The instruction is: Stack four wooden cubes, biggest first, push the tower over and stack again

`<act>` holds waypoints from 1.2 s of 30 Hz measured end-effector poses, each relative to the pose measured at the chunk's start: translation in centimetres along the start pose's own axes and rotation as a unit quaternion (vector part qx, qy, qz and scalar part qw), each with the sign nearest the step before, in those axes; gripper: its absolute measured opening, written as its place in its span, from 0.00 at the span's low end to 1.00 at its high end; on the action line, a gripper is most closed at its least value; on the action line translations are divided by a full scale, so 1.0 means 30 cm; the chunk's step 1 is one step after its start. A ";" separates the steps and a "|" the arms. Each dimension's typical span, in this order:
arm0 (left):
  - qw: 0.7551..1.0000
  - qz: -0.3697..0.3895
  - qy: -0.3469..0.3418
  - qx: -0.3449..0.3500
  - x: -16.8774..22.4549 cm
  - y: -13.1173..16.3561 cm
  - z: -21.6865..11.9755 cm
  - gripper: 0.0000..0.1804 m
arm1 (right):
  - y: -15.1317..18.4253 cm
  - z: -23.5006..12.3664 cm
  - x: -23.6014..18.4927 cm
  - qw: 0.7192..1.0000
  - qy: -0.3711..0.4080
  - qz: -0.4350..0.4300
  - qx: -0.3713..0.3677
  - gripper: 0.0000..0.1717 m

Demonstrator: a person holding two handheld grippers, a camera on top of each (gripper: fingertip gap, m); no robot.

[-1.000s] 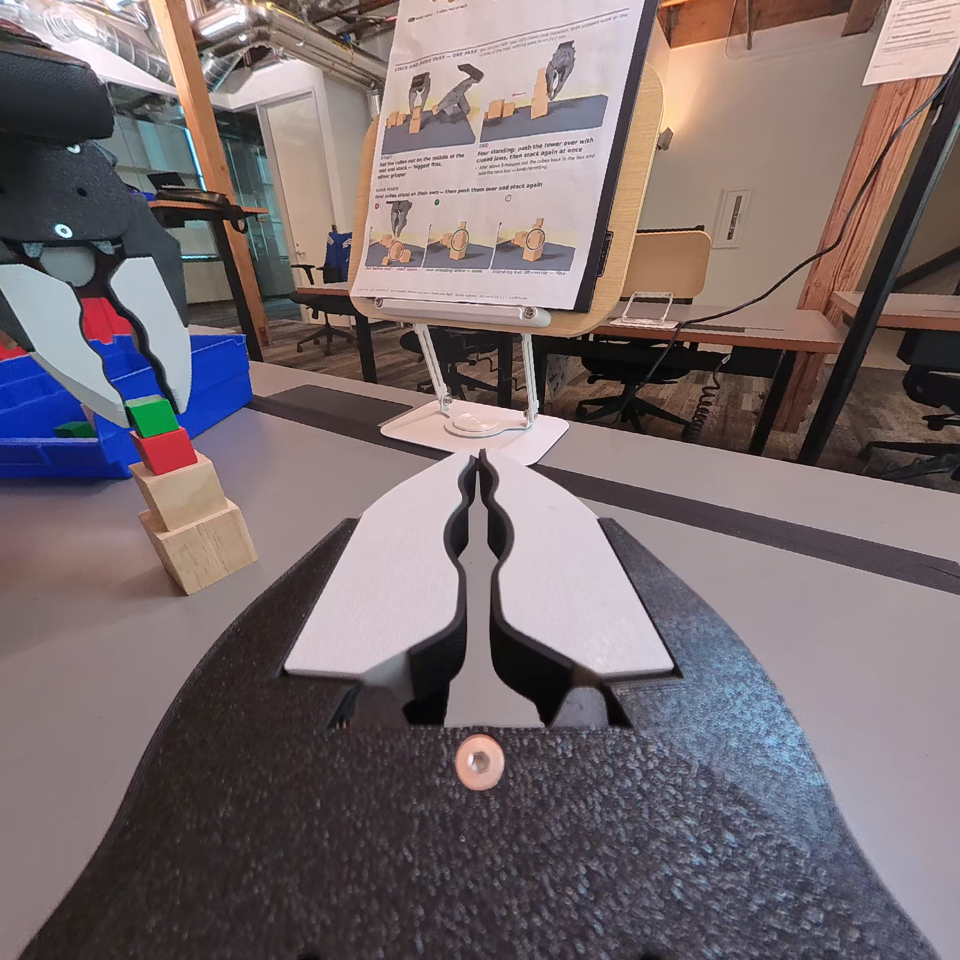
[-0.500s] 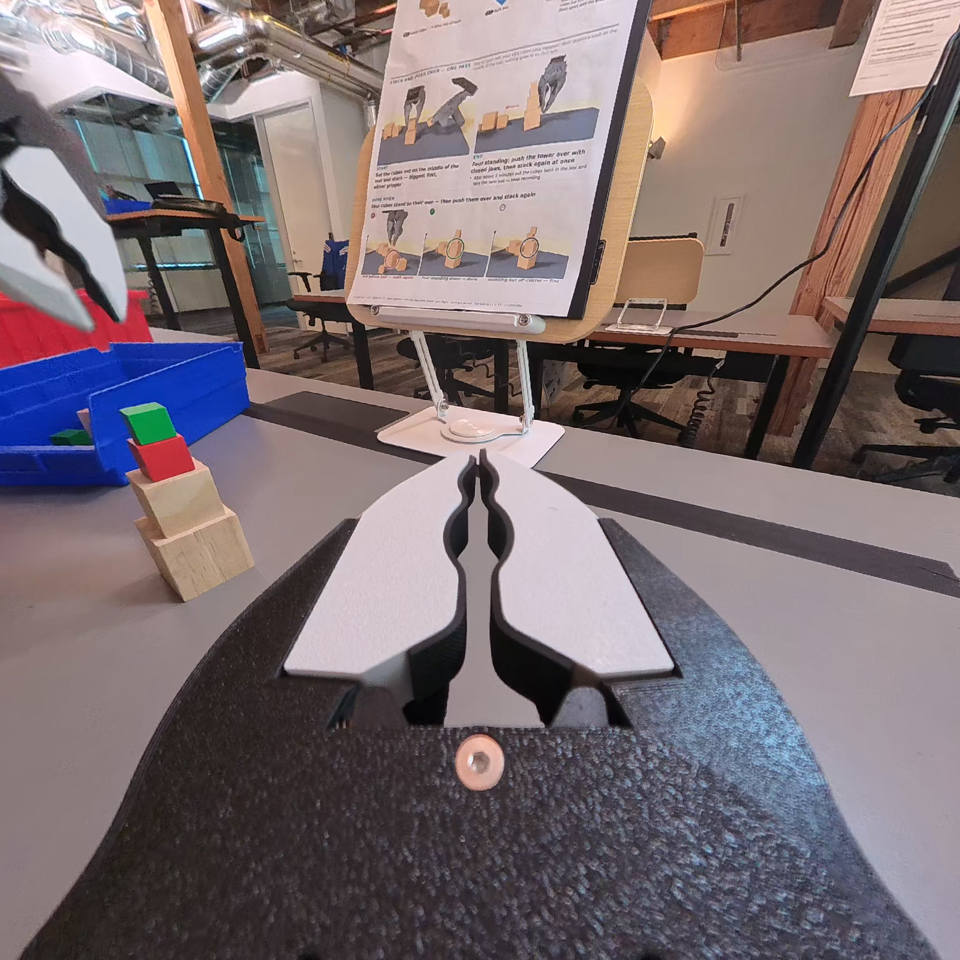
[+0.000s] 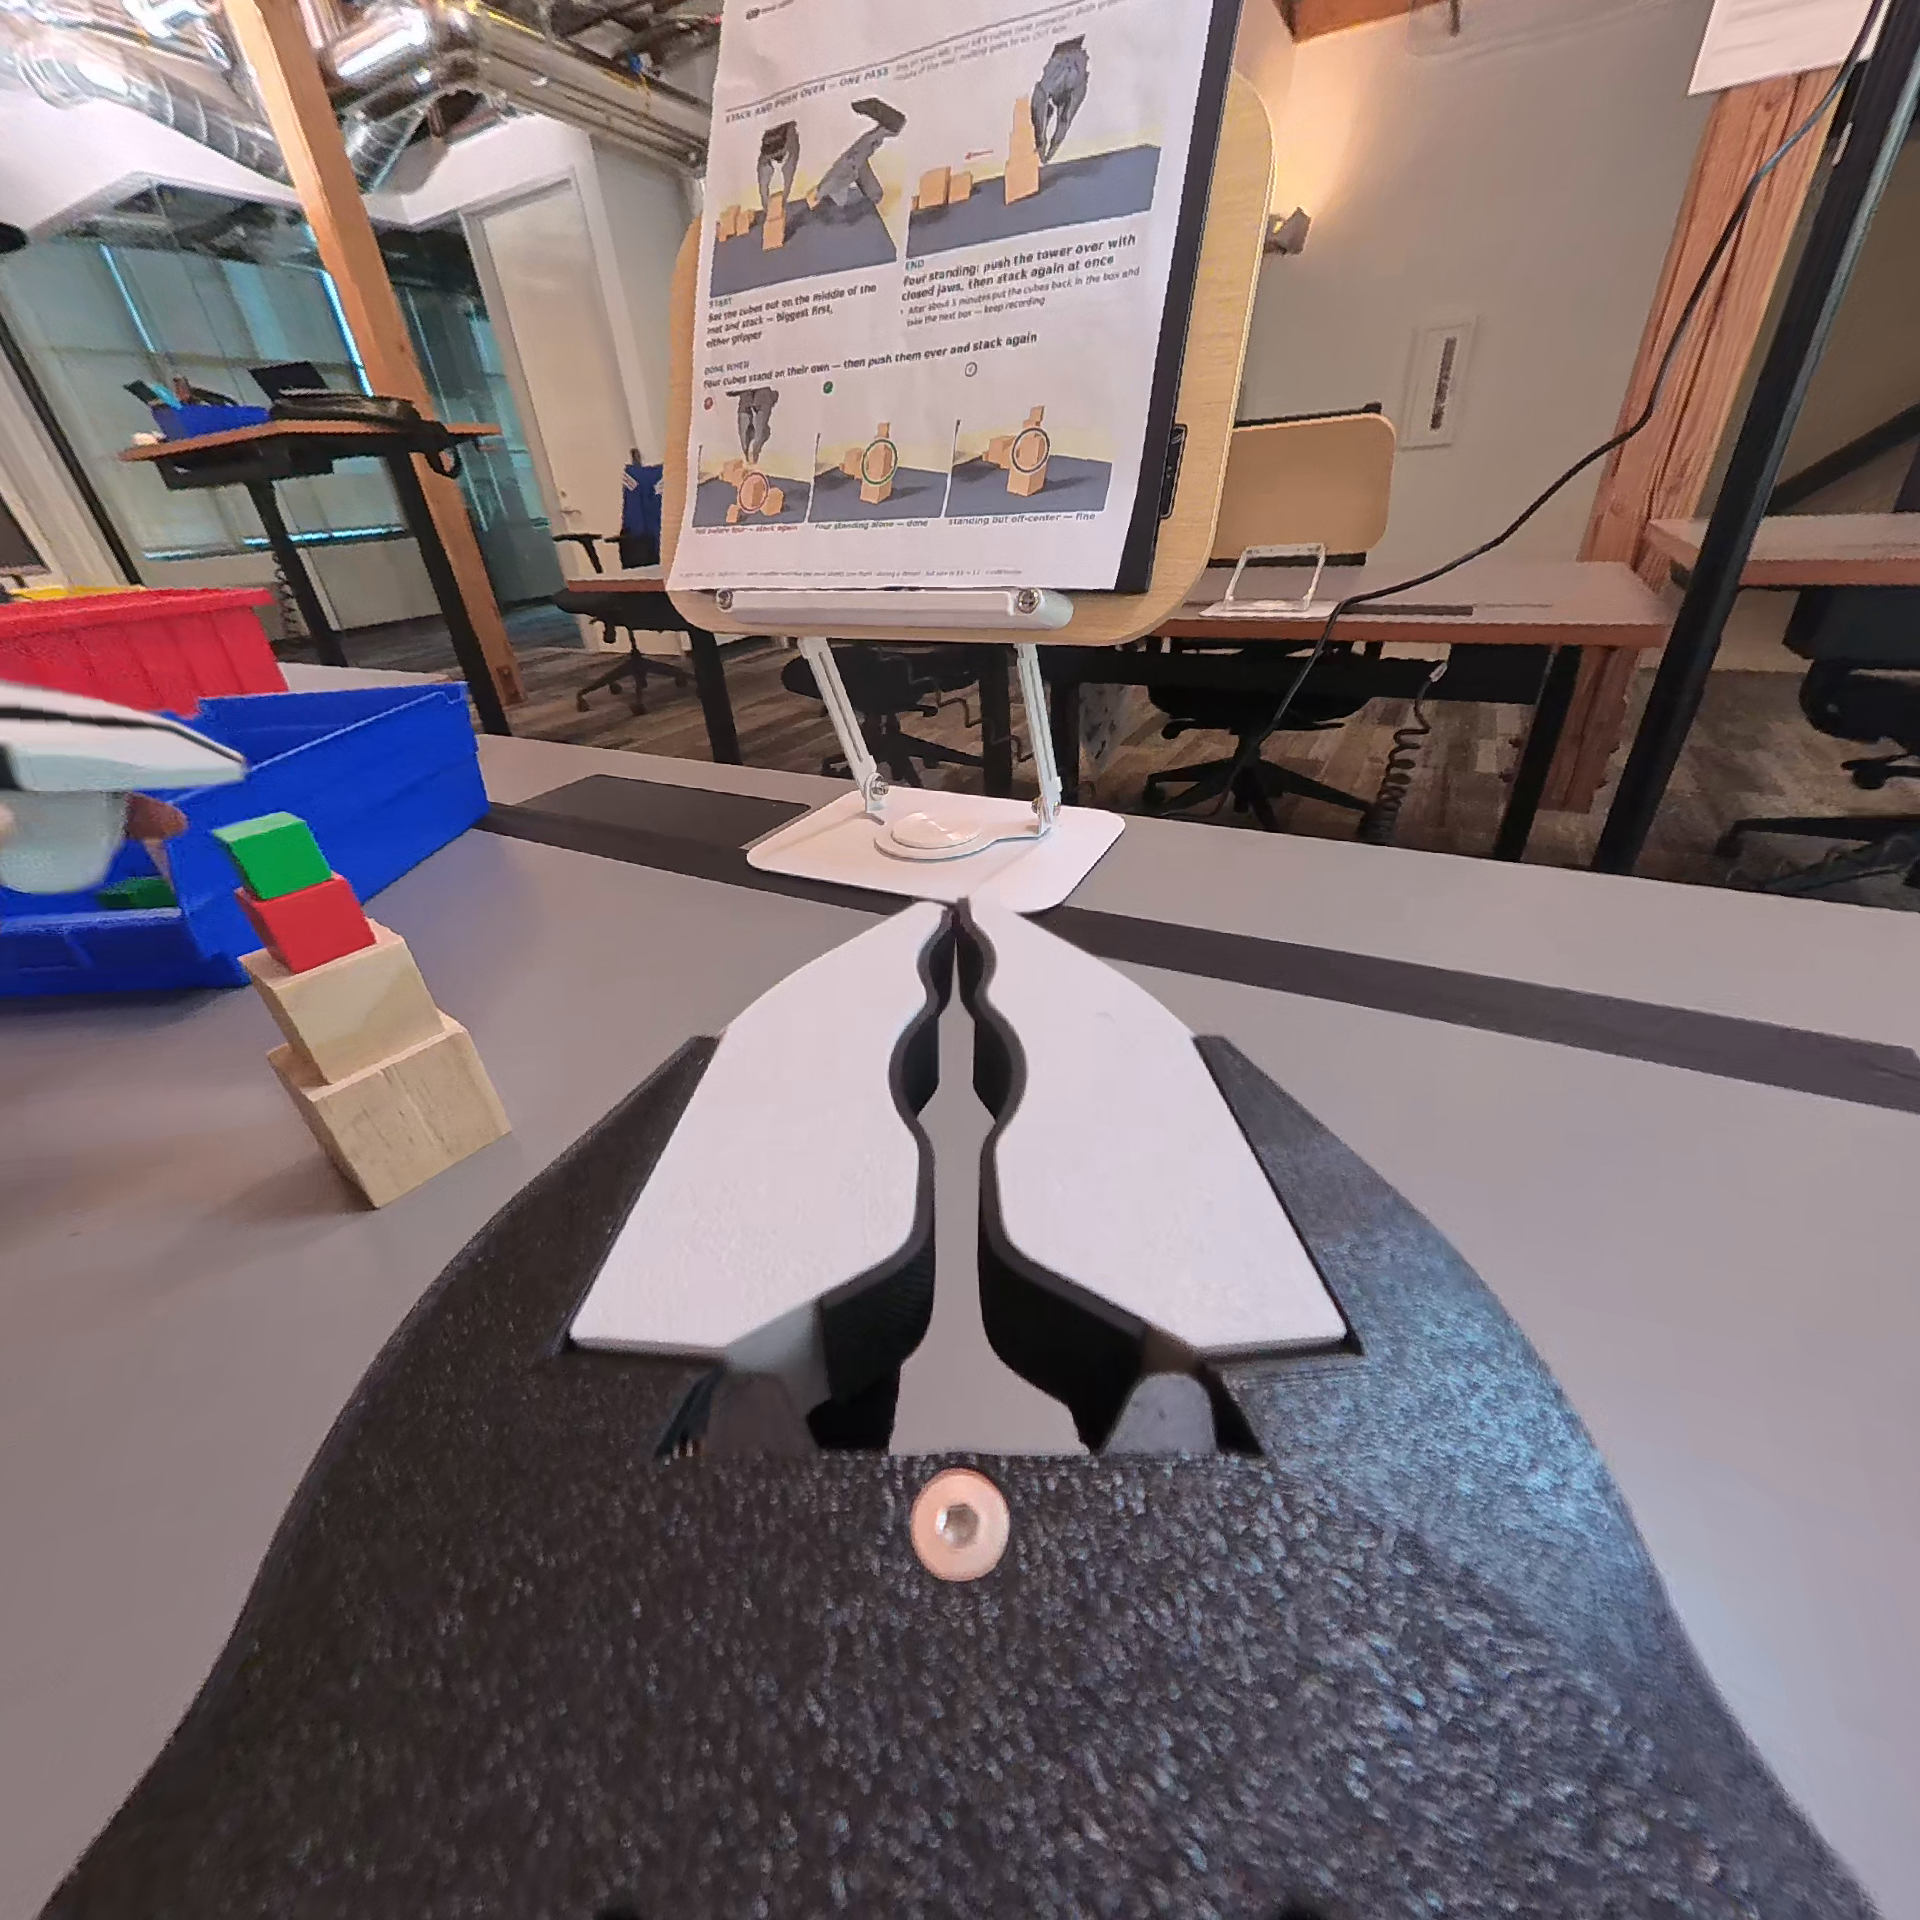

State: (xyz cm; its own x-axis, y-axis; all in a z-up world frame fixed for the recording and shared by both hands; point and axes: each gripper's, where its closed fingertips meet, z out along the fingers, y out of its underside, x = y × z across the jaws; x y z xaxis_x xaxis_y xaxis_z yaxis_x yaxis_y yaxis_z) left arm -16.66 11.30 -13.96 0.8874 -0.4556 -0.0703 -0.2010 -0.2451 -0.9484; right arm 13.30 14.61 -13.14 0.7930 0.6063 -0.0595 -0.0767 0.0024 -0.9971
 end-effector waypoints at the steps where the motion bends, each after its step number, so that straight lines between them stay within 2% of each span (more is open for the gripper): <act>1: 0.999 -0.018 -0.035 0.010 -0.030 0.020 0.003 0.00 | 0.002 0.000 -0.002 1.000 -0.004 0.006 -0.003 0.00; 6: 0.988 -0.084 -0.116 0.051 -0.143 0.109 0.033 0.00 | -0.006 -0.002 -0.007 1.000 -0.011 0.020 -0.001 0.00; 11: 0.992 -0.055 -0.117 -0.002 -0.112 0.242 0.079 0.00 | -0.041 -0.019 0.007 1.000 -0.008 0.023 0.018 0.00; 14: 0.993 -0.048 -0.106 -0.002 -0.092 0.237 0.085 0.00 | -0.057 -0.030 0.034 0.999 0.003 0.026 0.026 0.00; 19: 0.997 -0.030 -0.056 0.052 -0.046 0.174 0.070 0.00 | -0.065 -0.037 0.054 0.999 0.015 0.019 0.030 0.00; 26: 0.995 -0.038 0.024 0.091 0.003 0.150 0.058 0.00 | -0.001 -0.012 0.051 1.000 0.025 0.001 -0.001 0.00; 31: 0.995 -0.050 0.047 0.076 -0.003 0.167 0.065 0.00 | 0.025 0.000 0.043 0.999 0.026 -0.008 -0.018 0.00; 36: 0.998 -0.055 -0.012 -0.024 -0.040 0.254 0.106 0.00 | 0.024 -0.010 0.048 0.999 0.038 -0.015 -0.017 0.00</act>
State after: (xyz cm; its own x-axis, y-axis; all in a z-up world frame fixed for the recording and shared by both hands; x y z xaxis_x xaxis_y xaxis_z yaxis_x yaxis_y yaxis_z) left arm -17.94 12.69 -22.08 0.9149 -0.4029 0.0249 -0.1210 -0.3327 -0.9353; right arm 14.57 15.24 -13.97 0.8383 0.5443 -0.0309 -0.0321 -0.0073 -0.9995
